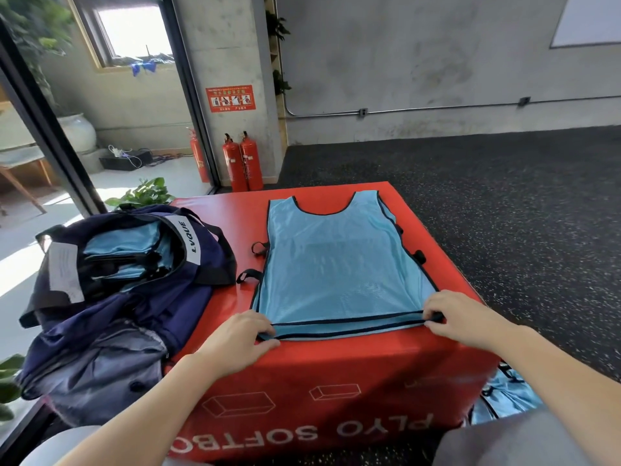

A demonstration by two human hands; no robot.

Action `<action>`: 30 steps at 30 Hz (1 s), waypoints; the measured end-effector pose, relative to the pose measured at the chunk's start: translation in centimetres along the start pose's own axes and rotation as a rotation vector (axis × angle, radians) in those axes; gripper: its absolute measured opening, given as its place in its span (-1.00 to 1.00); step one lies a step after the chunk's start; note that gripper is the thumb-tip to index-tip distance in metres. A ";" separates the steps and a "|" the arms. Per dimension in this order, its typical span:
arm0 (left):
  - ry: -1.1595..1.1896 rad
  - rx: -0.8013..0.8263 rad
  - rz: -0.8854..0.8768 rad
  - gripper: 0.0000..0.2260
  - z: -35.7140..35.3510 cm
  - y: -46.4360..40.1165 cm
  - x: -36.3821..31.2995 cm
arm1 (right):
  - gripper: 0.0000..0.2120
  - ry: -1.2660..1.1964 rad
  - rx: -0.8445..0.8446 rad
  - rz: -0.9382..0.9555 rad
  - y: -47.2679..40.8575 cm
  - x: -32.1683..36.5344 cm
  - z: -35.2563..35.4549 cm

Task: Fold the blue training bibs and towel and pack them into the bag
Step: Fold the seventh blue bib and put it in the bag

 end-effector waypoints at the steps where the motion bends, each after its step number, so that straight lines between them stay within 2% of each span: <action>1: -0.003 -0.006 -0.018 -0.78 0.1 0.0 -0.2 | -0.93 -0.019 -0.030 -0.011 0.1 -0.1 0.4; 4: 0.004 -0.066 0.002 -0.88 0.3 0.2 -0.2 | -0.84 -0.042 -0.131 -0.011 0.2 -0.4 1.4; 9: 0.076 -0.260 0.112 -0.80 2.7 -0.2 1.1 | -0.76 0.163 -0.328 0.163 0.3 1.0 2.8; 12: 0.059 -0.351 0.113 -0.79 5.5 -0.8 1.0 | -0.80 0.206 -0.371 0.219 0.1 1.8 4.1; 15: 0.058 -0.425 0.131 -0.75 9.3 -1.8 0.5 | -0.89 0.091 -0.433 0.130 0.0 1.5 7.5; 18: 0.074 -0.491 0.204 -0.79 14.8 -3.8 -0.8 | -0.88 -0.134 -0.577 -0.007 0.2 1.1 13.4; 21: 0.152 -0.610 0.259 -0.82 21.9 -5.2 -3.2 | -0.91 -0.236 -0.749 -0.091 1.1 2.3 21.2; 24: 0.180 -0.734 0.257 -0.81 30.3 -5.6 -6.0 | -0.92 -0.288 -0.873 -0.113 2.8 4.4 29.6; 27: 0.224 -0.819 0.222 -0.82 38.7 -5.5 -9.0 | -0.81 -0.325 -0.960 -0.112 4.8 6.3 37.6; 30: 0.228 -0.900 0.173 -0.83 45.9 -4.3 -12.5 | -0.78 -0.357 -0.985 -0.073 6.7 8.3 44.0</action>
Point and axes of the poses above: each hand's wrist, its own y-axis away from the middle knuckle, its own z-axis out of the back of the hand, x = y × z, the point moved 9 cm from there along -y, towards the middle knuckle, and after that the axes turned 1 degree about z, right-handed, at the moved point
